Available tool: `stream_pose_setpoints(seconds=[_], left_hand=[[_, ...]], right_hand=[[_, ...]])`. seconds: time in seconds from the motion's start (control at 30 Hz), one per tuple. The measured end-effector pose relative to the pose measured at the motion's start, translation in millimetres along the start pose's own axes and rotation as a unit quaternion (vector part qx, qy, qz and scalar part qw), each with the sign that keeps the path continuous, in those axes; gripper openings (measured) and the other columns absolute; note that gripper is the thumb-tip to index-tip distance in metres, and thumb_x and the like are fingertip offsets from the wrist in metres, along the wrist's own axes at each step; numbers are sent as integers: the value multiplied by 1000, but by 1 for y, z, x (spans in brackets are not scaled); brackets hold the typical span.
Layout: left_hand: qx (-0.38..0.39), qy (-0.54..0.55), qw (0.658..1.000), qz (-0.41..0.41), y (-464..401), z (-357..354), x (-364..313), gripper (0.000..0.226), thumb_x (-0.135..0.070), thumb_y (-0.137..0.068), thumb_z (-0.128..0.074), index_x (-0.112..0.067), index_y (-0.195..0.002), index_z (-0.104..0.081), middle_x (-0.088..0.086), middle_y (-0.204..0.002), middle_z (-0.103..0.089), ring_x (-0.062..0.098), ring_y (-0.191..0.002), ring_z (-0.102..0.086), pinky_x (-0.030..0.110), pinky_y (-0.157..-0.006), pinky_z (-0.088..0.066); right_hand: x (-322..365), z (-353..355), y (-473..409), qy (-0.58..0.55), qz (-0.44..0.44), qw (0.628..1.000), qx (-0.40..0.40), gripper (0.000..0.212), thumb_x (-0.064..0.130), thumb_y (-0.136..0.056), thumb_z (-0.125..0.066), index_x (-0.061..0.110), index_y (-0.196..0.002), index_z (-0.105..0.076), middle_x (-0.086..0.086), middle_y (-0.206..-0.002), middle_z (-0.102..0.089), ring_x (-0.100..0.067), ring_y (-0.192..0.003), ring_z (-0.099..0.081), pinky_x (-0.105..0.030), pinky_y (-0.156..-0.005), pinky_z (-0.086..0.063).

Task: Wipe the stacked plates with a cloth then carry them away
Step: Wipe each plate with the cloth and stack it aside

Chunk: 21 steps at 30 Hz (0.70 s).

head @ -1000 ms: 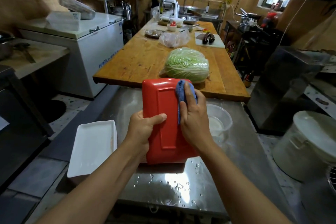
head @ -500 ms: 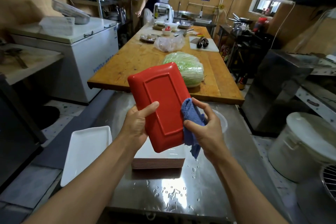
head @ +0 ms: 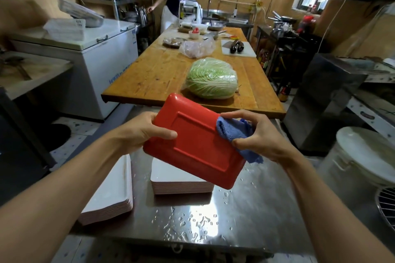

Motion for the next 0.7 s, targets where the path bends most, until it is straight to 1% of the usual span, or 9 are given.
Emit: stream_pose_setpoints(seconds=[0.07, 0.13, 0.23, 0.33, 0.47, 0.53, 0.6, 0.63, 0.7], left_hand=[[-14, 25, 999, -22, 0, -3, 3, 49, -15, -59, -80, -10, -105, -65, 10, -97, -73, 27, -87, -71, 30, -65, -57], [-36, 73, 996, -40, 1, -5, 7, 51, -16, -52, -81, -13, -101, -66, 8, -93, -73, 24, -80, -71, 30, -62, -57], [-59, 119, 990, -42, 2, -4, 9, 58, -23, -47, -79, -13, -102, -66, 8, -92, -73, 23, -78, -71, 31, -61, -57], [-101, 165, 981, -31, 2, 0, 12, 48, -13, -53, -75, -14, -101, -65, 6, -86, -74, 20, -72, -71, 31, -60, -59], [-149, 256, 955, 7, 0, -9, 17, 42, -6, -59, -71, -14, -100, -65, 8, -79, -74, 22, -66, -71, 37, -59, -59], [-179, 285, 941, 28, -1, -14, 17, 24, -5, -72, -64, -13, -95, -64, 7, -69, -73, 20, -57, -69, 34, -49, -57], [-199, 303, 931, 50, -1, -20, 18, 13, -3, -80, -60, -12, -88, -64, 7, -62, -71, 20, -51, -68, 32, -43, -54], [-204, 311, 926, 59, 0, -24, 19, 10, -3, -81, -59, -11, -86, -63, 7, -60, -70, 20, -49, -67, 33, -41, -54], [-205, 328, 920, 70, 2, -33, 21, 6, -6, -84, -60, -11, -86, -62, 8, -60, -70, 20, -49, -67, 36, -42, -55]], right_hand=[[3, 1, -5, 17, 7, 1000, 2, 66, -11, -67, -66, 42, -105, -64, 10, -110, -61, -1, -91, -61, -17, -69, -53], [7, -1, -9, 47, 16, 999, -7, 62, -6, -74, -64, 41, -114, -60, 8, -117, -56, -6, -105, -56, -21, -82, -51], [10, -7, -11, 146, 43, 988, -25, 54, 6, -85, -60, 33, -130, -50, 7, -129, -46, -10, -117, -41, -22, -96, -35], [8, -13, -4, 206, 68, 975, -52, 51, 20, -90, -52, 25, -139, -41, 7, -142, -33, -7, -128, -26, -21, -107, -19], [-2, -28, 10, 230, 79, 966, -88, 52, 20, -95, -41, 19, -145, -28, 4, -154, -10, -15, -145, -4, -27, -117, -4], [-9, -39, 19, 245, 85, 961, -98, 53, 22, -93, -37, 21, -144, -23, 4, -154, -8, -17, -146, -1, -24, -118, -1], [-15, -47, 28, 257, 90, 954, -122, 52, 20, -93, -39, 23, -142, -24, 2, -153, -13, -20, -146, -4, -21, -117, 0], [-17, -50, 31, 262, 91, 951, -138, 51, 19, -93, -40, 23, -142, -25, 1, -152, -16, -21, -145, -6, -22, -118, -1], [-20, -55, 35, 291, 86, 938, -167, 49, 21, -94, -41, 20, -142, -31, -4, -152, -23, -25, -144, -11, -31, -119, -6]])
Point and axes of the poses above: each hand's wrist, its own y-axis away from the middle knuckle, its own z-axis out of the back of the hand, x = y × z, the point moved 3 cm from there along -y, towards the middle knuckle
